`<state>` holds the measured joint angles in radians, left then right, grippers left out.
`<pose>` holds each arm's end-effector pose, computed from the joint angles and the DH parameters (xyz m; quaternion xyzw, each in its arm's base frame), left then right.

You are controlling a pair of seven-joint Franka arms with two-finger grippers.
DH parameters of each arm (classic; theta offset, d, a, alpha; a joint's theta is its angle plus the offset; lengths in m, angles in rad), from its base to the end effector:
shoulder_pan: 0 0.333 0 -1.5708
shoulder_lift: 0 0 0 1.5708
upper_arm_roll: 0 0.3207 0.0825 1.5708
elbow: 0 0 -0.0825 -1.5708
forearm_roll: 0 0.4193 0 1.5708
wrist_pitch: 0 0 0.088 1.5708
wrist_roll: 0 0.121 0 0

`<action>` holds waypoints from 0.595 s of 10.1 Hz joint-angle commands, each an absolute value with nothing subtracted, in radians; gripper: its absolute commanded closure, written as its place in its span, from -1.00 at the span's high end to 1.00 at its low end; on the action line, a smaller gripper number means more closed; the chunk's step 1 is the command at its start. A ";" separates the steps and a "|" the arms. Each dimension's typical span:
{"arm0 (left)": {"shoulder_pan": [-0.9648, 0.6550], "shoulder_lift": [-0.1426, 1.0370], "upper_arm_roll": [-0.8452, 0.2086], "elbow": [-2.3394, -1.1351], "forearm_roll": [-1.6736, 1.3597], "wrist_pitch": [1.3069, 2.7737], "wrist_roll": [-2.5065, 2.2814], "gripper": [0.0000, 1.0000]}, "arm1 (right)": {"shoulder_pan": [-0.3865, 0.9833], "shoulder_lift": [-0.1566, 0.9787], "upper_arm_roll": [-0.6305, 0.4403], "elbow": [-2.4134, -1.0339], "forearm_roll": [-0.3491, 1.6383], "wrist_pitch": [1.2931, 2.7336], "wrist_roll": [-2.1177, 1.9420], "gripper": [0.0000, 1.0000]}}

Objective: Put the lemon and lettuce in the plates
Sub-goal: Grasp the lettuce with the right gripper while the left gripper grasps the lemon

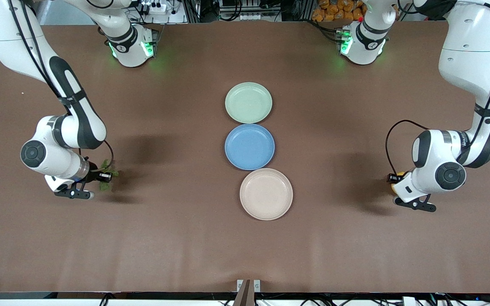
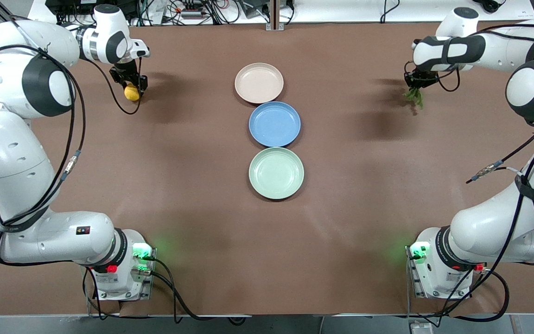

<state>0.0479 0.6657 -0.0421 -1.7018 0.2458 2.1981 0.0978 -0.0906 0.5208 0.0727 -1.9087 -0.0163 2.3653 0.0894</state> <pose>0.6823 0.0168 0.1591 -0.9858 0.1222 0.0871 0.0752 0.6477 -0.0127 0.1811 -0.9981 0.0518 0.0318 0.0116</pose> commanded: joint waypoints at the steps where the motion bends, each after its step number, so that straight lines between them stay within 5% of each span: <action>1: 0.043 0.672 -0.041 -1.663 0.255 2.197 0.094 -1.00 | -0.069 0.480 0.077 -1.838 -0.015 2.211 0.107 -1.00; 6: 0.034 0.629 -0.167 -1.591 0.183 2.191 -0.098 -1.00 | 0.073 0.451 0.078 -1.757 -0.014 2.137 0.133 -1.00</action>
<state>0.0390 0.6577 -0.1324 -1.5902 0.2072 2.2028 -0.0357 0.0190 0.4599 0.0812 -1.7727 -0.0159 2.1512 0.1004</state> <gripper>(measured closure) 0.352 0.978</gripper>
